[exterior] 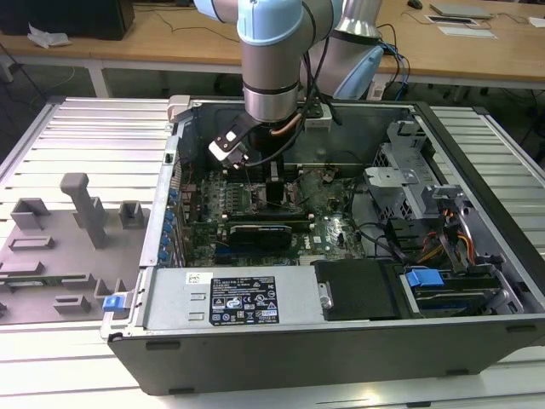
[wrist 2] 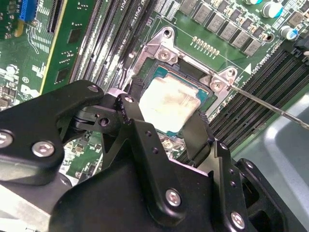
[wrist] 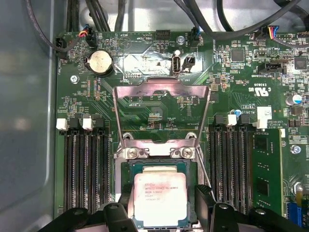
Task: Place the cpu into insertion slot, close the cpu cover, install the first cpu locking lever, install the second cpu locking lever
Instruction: 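Place the cpu into insertion slot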
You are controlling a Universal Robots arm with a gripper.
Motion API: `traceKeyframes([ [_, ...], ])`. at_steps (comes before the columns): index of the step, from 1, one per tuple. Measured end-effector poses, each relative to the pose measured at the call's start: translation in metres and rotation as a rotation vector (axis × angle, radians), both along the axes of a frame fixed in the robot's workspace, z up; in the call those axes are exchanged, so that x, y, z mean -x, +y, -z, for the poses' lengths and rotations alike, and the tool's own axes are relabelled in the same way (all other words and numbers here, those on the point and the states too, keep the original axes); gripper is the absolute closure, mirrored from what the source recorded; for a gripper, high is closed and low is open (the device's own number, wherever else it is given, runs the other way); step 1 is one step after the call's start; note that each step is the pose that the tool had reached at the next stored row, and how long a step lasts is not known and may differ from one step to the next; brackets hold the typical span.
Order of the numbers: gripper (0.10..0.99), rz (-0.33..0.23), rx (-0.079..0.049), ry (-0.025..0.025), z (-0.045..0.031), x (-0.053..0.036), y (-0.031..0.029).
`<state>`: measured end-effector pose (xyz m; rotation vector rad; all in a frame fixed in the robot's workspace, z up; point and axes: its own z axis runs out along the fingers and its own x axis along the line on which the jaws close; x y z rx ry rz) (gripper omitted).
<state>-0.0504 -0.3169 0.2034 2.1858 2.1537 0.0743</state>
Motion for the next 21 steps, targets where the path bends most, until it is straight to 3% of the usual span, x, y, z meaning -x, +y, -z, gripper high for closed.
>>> traceKeyframes([
  [9,0.486,0.0,0.0,-0.0001,-0.004,0.0,0.0],
  [12,0.675,0.0,0.0,0.0,-0.0043,0.0,0.0],
  [13,0.675,0.0,0.0,-0.0001,-0.0043,0.0,0.0],
  [14,0.796,0.0,0.0,-0.0001,-0.0044,0.0,0.0],
  [15,0.855,0.0,0.0,-0.0001,-0.0044,0.0,0.0],
  [16,0.855,0.0,0.0,0.0,-0.0045,0.0,0.0],
  [18,0.976,0.0,0.0,-0.0001,-0.0046,0.0,0.0],
  [21,0.98,0.0,0.0,-0.0001,-0.0049,0.0,0.0],
])
